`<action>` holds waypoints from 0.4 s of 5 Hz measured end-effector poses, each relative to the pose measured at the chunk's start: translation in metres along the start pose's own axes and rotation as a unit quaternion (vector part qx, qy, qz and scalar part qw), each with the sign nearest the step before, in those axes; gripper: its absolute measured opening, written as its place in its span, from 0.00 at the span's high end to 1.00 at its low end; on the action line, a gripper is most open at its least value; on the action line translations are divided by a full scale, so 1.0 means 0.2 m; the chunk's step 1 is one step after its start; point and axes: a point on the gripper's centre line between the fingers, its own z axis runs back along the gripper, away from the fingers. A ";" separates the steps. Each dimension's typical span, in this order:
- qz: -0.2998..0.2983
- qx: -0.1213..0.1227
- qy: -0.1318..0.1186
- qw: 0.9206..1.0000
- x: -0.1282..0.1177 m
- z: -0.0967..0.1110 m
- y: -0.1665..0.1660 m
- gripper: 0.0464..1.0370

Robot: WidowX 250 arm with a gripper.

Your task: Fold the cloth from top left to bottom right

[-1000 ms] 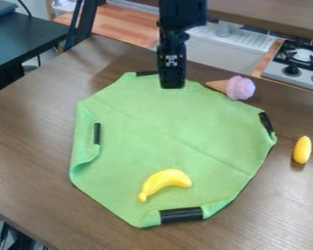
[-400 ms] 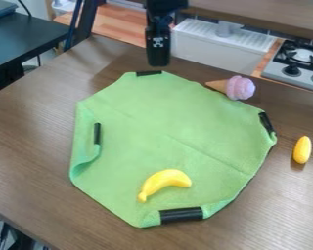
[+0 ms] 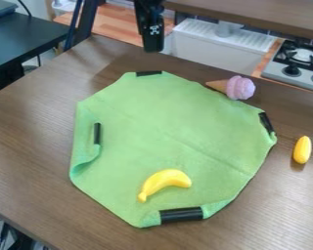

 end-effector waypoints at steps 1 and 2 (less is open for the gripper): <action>0.019 0.024 -0.009 0.999 -0.01 -0.02 0.07 0.04; 0.029 0.037 -0.008 0.999 -0.05 -0.07 0.13 0.04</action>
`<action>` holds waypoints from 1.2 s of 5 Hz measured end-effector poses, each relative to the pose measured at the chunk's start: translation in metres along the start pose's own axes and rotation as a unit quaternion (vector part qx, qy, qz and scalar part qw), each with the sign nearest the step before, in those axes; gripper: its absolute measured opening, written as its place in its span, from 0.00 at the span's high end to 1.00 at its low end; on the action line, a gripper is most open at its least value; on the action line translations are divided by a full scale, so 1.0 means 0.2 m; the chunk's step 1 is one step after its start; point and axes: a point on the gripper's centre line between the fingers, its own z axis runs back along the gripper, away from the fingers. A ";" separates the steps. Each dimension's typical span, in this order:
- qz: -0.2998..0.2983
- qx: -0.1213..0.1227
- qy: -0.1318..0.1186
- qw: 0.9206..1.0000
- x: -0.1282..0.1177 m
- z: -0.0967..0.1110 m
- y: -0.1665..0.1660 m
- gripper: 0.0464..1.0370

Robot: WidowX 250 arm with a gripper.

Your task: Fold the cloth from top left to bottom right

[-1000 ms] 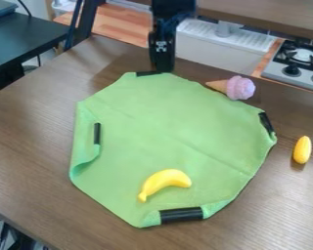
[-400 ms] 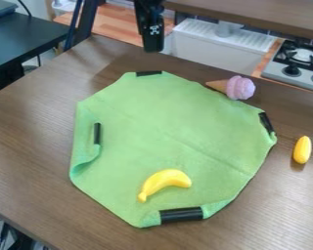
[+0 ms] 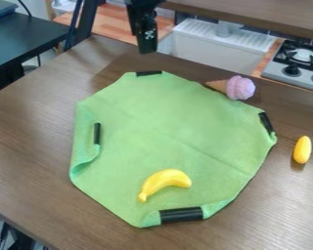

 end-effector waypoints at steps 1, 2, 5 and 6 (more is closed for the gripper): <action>-0.005 0.009 0.009 1.000 -0.02 -0.05 0.06 0.04; -0.036 0.015 0.017 0.999 -0.02 -0.10 0.11 0.04; -0.092 0.048 0.035 0.994 -0.04 -0.17 0.19 0.04; -0.090 0.046 0.046 0.994 -0.03 -0.24 0.22 0.04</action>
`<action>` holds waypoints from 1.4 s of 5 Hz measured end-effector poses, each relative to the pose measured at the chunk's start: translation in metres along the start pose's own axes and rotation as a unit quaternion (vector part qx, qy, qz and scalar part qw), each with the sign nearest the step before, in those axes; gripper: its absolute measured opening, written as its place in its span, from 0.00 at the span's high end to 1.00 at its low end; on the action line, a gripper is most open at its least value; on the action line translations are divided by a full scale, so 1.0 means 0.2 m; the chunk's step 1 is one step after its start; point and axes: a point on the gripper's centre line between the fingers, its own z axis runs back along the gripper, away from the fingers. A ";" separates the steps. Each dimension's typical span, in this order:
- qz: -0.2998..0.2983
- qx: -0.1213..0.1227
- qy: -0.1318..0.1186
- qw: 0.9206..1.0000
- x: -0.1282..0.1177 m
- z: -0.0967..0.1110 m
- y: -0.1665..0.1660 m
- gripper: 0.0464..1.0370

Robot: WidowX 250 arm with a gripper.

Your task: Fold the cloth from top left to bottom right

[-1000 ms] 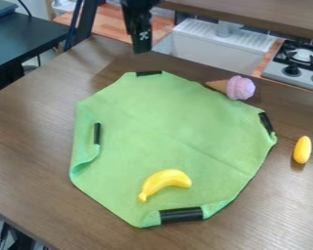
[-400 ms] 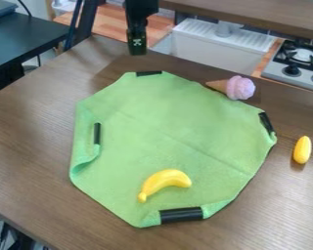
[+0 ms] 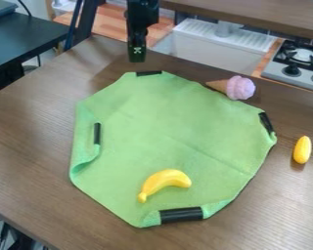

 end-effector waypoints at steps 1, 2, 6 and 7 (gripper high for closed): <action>-0.004 -0.006 0.016 1.000 0.02 -0.07 0.01 0.04; -0.001 -0.010 0.024 1.000 0.02 -0.11 0.02 0.04; -0.012 -0.035 0.069 0.997 0.08 -0.33 0.00 0.04; -0.012 -0.037 0.070 0.997 0.09 -0.35 0.02 0.09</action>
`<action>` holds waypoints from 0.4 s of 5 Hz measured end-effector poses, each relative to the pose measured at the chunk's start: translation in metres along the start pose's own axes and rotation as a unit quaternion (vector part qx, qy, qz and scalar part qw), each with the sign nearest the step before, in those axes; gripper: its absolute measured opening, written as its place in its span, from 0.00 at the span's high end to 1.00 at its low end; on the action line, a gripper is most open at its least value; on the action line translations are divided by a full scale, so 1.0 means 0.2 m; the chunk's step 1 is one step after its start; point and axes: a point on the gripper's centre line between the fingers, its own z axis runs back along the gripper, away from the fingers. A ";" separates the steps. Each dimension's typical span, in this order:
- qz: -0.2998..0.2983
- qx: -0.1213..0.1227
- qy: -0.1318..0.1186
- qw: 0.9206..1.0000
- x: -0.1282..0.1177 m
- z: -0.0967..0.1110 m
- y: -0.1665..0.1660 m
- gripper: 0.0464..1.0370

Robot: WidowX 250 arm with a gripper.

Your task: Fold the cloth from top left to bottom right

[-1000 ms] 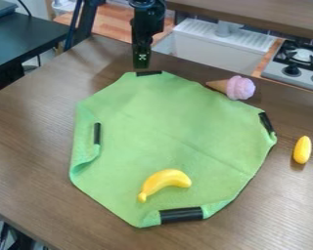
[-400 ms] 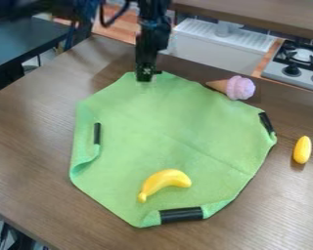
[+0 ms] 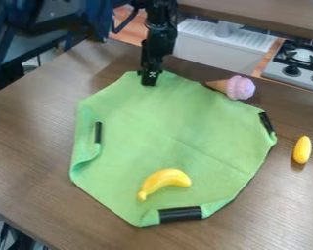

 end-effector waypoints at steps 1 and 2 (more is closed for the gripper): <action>0.000 -0.001 -0.005 1.000 0.01 -0.01 0.00 0.37; 0.000 -0.006 -0.014 1.000 0.02 -0.01 0.00 0.67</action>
